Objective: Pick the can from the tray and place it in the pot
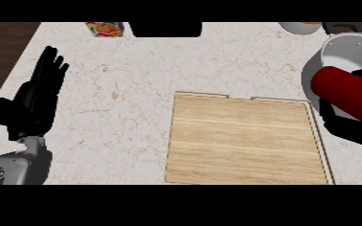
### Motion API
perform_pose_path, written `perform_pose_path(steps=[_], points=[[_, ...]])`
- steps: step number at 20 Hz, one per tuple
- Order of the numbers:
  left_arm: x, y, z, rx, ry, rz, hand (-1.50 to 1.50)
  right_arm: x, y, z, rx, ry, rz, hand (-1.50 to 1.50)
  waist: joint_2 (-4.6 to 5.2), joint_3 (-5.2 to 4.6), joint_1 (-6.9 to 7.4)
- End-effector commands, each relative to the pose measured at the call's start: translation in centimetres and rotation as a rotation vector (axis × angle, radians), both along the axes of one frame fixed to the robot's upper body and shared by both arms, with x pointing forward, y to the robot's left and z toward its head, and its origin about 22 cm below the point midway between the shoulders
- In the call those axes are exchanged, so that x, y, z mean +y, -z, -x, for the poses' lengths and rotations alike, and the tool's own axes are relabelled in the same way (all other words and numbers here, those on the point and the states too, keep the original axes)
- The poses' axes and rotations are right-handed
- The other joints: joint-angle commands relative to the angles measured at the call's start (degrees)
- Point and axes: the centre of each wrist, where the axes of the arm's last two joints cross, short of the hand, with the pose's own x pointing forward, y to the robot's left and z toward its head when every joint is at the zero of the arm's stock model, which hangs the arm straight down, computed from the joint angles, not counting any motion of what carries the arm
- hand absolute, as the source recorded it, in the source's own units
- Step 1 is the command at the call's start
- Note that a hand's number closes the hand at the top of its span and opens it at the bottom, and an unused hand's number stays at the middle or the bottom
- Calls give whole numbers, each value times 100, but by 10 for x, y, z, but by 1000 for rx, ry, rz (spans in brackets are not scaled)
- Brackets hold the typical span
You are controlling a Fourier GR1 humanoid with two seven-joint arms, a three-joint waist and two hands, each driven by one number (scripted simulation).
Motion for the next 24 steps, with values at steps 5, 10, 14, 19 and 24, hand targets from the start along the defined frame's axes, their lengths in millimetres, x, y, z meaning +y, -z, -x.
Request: perform_pose_path(steps=[5,10,14,19,24], points=[[2,12,4,12,-11,15,0,-64,31,-37,6,61,-67,150,12,2,50],[6,-5,-16,-13,8,0,0,-97,44,-62,-18,102,19,150,37,4,69],[3,5,-2,-7,11,-9,0,-118,51,-56,55,278,310,150,56,4,154],[8,-11,-1,4,30,13,0,-133,88,-97,88,277,311,150,39,7,176],[-9,-9,-21,2,27,-22,0,-162,106,-112,172,274,209,150,77,15,186]])
